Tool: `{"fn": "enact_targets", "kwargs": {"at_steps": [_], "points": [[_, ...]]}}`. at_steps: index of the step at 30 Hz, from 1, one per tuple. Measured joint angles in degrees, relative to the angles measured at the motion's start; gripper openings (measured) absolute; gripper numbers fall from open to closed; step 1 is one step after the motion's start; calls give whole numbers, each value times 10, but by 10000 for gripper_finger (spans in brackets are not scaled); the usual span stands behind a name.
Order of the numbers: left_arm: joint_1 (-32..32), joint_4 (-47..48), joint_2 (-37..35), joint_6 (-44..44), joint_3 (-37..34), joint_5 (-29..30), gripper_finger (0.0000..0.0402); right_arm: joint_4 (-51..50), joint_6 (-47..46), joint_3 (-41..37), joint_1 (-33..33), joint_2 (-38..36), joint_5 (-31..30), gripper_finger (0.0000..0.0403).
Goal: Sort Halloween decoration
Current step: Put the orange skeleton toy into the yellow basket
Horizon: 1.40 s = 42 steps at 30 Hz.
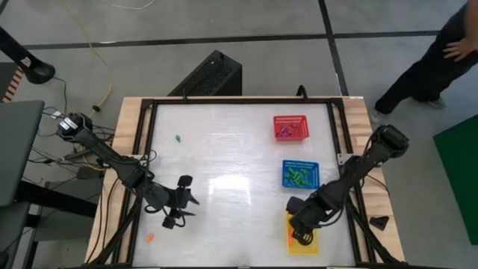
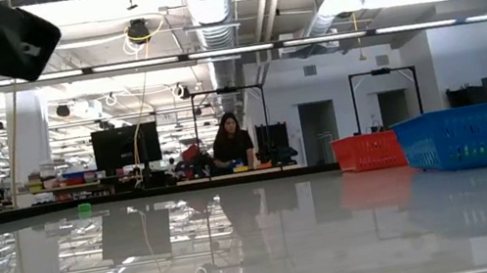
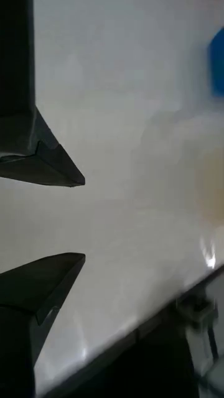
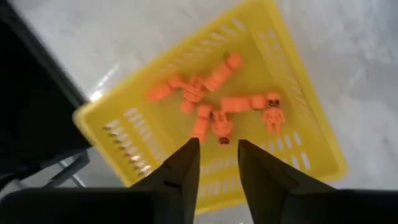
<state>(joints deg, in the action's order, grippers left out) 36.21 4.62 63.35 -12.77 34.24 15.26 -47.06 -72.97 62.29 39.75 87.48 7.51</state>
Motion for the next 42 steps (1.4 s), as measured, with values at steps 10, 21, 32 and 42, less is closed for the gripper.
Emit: {"fn": "enact_targets", "kwargs": {"at_steps": [10, 21, 32, 42], "points": [[66, 163, 20, -288, 116, -189, 174, 195, 232, 11, 9, -12, -140, 166], [176, 266, 172, -672, 170, -264, 173, 322, 590, 11, -33, -12, -177, 152], [222, 297, 256, -780, 171, -319, 173, 291, 595, 11, -37, -12, -165, 152], [230, 354, 260, -792, 171, -279, 174, 296, 623, 11, -40, -12, -165, 152]]}}
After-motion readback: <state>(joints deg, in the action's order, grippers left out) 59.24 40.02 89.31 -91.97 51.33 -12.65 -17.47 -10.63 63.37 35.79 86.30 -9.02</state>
